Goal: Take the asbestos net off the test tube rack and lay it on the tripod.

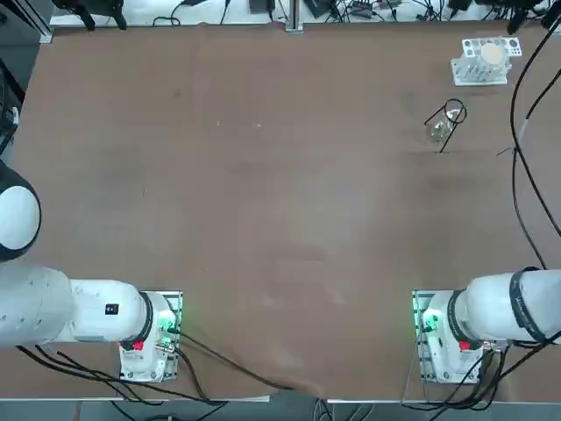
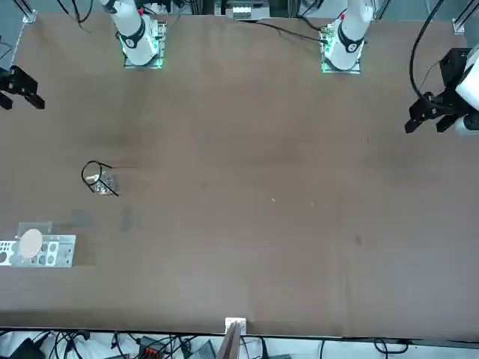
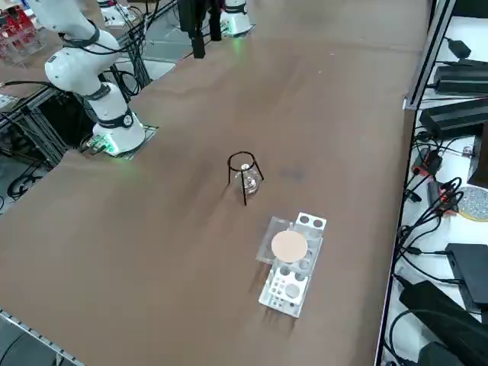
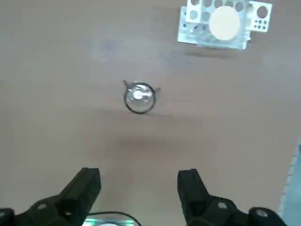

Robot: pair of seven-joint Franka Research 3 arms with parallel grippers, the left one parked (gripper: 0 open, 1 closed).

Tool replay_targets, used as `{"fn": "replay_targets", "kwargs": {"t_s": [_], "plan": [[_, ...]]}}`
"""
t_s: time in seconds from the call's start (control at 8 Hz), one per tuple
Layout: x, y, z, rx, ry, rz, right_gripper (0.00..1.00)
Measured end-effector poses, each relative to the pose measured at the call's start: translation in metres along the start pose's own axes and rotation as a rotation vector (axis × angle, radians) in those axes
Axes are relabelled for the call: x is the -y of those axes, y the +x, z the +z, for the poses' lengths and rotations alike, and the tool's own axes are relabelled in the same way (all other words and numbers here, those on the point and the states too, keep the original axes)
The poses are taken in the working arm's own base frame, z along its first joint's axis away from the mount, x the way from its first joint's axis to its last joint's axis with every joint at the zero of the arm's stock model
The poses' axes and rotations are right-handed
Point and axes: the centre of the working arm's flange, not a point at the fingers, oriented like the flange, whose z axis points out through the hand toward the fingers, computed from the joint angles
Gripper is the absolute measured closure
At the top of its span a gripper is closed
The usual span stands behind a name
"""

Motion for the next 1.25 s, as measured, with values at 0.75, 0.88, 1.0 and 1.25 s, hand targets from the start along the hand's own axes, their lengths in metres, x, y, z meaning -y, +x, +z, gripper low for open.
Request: {"fn": "replay_targets", "kwargs": {"t_s": [0.75, 0.88, 1.0, 1.25], "plan": [[-0.056, 0.020, 0.093, -0.105, -0.189, -0.523, 0.00], [-0.076, 0.018, 0.116, -0.143, -0.224, -0.603, 0.00], [-0.093, 0.012, 0.141, -0.174, -0.260, -0.676, 0.00], [-0.120, 0.000, 0.189, -0.229, -0.341, -0.811, 0.00]]}}
